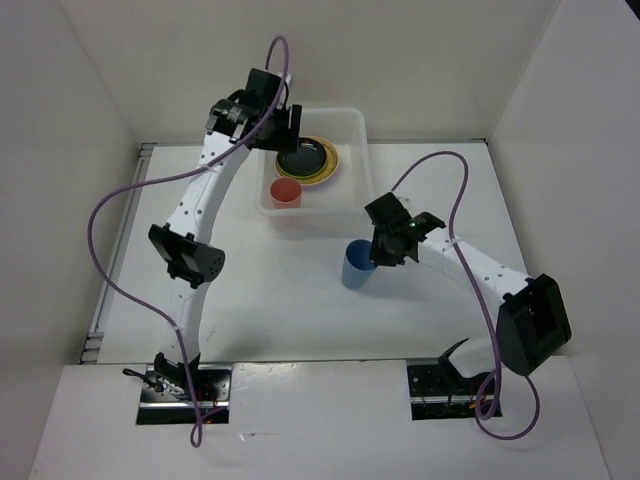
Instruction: Place the mixed dishes into the plastic bin
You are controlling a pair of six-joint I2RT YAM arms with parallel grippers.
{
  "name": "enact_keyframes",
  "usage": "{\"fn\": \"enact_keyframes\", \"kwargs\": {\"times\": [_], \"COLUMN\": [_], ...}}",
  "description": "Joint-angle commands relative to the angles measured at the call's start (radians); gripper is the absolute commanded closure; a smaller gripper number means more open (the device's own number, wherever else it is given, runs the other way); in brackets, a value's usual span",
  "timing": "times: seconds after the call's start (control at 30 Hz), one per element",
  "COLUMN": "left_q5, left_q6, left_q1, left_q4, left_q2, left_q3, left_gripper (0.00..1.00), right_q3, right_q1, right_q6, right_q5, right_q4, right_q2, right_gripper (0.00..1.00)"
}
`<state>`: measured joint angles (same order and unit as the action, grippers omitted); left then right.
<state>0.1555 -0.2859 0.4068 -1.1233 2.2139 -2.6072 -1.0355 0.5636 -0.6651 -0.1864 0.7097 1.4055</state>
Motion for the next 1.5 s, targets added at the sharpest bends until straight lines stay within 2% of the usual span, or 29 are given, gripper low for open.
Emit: {"fn": "enact_keyframes", "kwargs": {"times": [0.0,0.2,0.33,0.5,0.7,0.8,0.83,0.97,1.1,1.47], "left_q5": [0.005,-0.07,-0.07,-0.054,0.006,0.015,0.015,-0.04,-0.05,-0.031], "left_q6": [0.004,-0.024,-0.042,-0.042,-0.042,-0.042,-0.042,-0.055,-0.055,-0.045], "left_q1": [0.03,0.041,0.072,0.102,0.112,0.112,0.112,0.103,0.084,0.084], "left_q4": [-0.096,-0.063,-0.063,-0.093,-0.115,0.012,0.108,0.292,0.272,0.284], "left_q2": [-0.088,-0.23,-0.301,-0.348,-0.437,-0.589,-0.63,-0.804,-0.816,-0.835], "left_q3": [-0.209,-0.28,-0.28,-0.29,-0.118,0.126,0.282,0.528,0.518,0.546], "left_gripper": [0.25,0.25,0.25,0.24,0.23,0.24,0.24,0.24,0.24,0.23], "right_q3": [-0.112,-0.388,-0.509,-0.665,-0.856,-0.919,-0.932,-1.011,-1.058,-1.038], "right_q1": [0.016,0.016,0.016,-0.033,-0.045,-0.063,-0.064,-0.073,-0.073,-0.073], "right_q6": [-0.016,0.081,0.108,0.145,0.191,0.182,0.173,0.182,0.202,0.211], "right_q5": [-0.096,-0.078,-0.085,-0.085,-0.101,-0.11,-0.11,-0.122,-0.153,-0.171], "right_q4": [0.134,0.299,0.259,0.14,0.088,0.056,0.045,0.08,0.123,0.169], "right_q2": [-0.029,-0.092,-0.082,0.099,0.354,0.473,0.493,0.595,0.681,0.748], "right_gripper": [1.0,1.0,1.0,1.0,1.0,1.0,1.0,1.0,1.0,1.0]}}
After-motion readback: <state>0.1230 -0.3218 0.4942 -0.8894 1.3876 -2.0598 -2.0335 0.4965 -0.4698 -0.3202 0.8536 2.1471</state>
